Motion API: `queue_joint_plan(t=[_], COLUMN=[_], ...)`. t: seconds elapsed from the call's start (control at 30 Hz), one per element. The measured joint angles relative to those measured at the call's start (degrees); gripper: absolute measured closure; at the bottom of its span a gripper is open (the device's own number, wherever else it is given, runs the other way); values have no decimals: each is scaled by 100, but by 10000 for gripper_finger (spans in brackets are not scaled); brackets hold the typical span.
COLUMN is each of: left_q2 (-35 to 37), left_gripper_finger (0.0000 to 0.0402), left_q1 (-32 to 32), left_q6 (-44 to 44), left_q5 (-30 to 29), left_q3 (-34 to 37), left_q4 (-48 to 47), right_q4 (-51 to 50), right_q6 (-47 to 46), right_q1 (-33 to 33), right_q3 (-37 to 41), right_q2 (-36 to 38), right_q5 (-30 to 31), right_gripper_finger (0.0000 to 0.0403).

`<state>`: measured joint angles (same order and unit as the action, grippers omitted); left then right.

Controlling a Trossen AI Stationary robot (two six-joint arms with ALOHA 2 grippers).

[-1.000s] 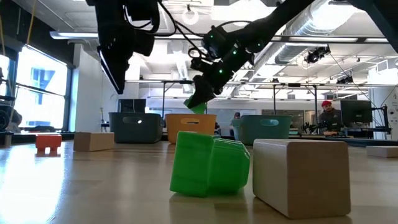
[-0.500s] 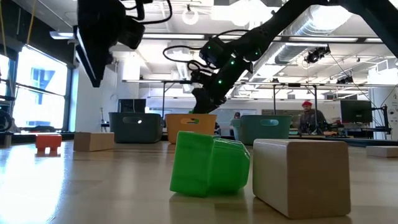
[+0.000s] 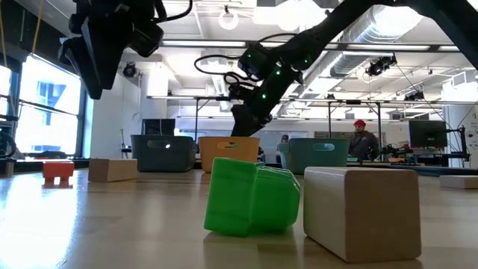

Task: Sort & place blocks by color
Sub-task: Put the brown block into the green bin

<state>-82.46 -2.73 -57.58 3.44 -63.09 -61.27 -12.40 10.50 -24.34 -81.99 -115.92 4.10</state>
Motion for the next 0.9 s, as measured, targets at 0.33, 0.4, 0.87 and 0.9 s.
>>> queue_joint_plan(t=[0.33, 0.4, 0.87, 0.9], left_q2=[-4, -4, -426, -488], left_gripper_finger=[227, 227, 227, 227], left_q1=[220, 292, 385, 385], left_q6=[-454, -499, -739, -739], left_q5=[-439, -507, -721, -721], left_q3=[367, 541, 721, 717], left_q4=[206, 450, 970, 1034], right_q4=[-1831, -2090, -2918, -2928], right_q6=[115, 206, 645, 649], right_q1=[0, 0, 2, 2], right_q3=[-1398, -1681, -2712, -2724], right_q2=[0, 0, 2, 2], right_q5=[-33, -21, 483, 483], right_gripper_finger=[151, 151, 151, 151])
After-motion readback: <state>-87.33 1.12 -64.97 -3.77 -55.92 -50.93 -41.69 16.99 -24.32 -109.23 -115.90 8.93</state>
